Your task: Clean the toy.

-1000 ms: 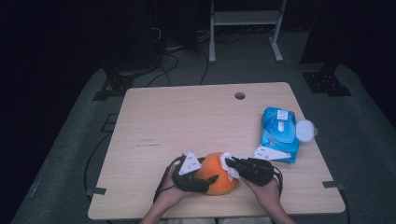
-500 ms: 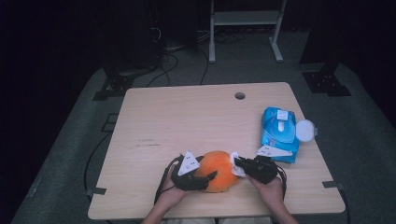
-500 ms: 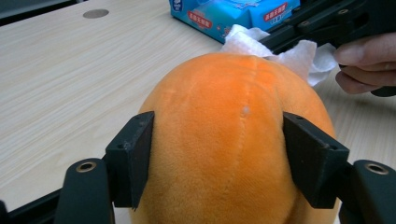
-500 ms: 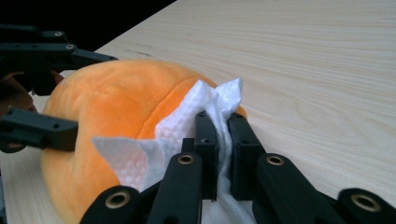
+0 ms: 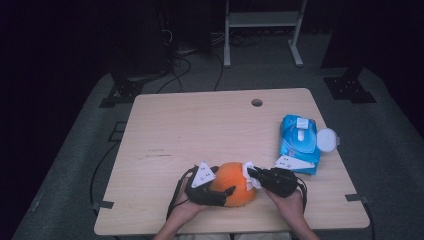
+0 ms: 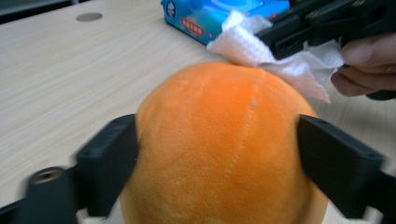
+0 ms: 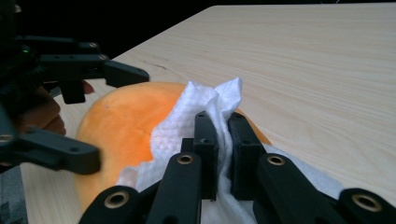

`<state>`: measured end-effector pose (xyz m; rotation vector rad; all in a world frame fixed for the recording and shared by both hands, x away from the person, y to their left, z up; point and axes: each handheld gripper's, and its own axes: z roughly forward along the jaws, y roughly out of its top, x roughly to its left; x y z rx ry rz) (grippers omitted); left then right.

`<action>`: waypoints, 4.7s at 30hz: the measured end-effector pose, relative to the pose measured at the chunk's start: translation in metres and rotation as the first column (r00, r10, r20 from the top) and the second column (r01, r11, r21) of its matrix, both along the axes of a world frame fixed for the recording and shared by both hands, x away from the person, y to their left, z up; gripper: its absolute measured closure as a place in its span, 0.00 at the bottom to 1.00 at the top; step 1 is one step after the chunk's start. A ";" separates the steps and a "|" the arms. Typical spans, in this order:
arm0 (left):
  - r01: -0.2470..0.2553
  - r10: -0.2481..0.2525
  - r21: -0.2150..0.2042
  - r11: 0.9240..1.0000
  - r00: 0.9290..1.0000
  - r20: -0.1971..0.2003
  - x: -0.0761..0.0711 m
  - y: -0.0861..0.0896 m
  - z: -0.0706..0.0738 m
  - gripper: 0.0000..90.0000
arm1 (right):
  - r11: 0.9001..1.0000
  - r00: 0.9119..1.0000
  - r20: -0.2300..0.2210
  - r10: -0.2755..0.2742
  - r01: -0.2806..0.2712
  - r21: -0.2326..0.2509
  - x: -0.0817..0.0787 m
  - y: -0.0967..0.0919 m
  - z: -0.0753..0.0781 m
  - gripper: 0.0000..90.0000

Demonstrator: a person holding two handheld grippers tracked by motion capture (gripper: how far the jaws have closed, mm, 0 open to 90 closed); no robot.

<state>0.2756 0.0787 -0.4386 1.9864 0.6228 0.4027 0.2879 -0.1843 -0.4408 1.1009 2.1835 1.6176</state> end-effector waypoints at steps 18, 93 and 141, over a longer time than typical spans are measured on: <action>0.044 -0.044 0.011 0.999 0.998 0.033 -0.007 -0.007 0.007 0.27 | 0.995 0.991 0.100 0.090 -0.084 -0.060 -0.017 0.023 0.016 0.92; 0.124 -0.126 0.031 0.992 0.985 0.118 -0.023 -0.021 0.016 0.34 | 0.980 0.970 0.195 0.149 -0.119 -0.156 -0.028 0.013 0.051 0.92; 0.068 -0.072 -0.091 0.994 0.997 -0.041 0.002 0.013 0.008 0.24 | 0.997 0.999 0.019 0.045 -0.044 -0.070 -0.008 0.000 0.006 0.91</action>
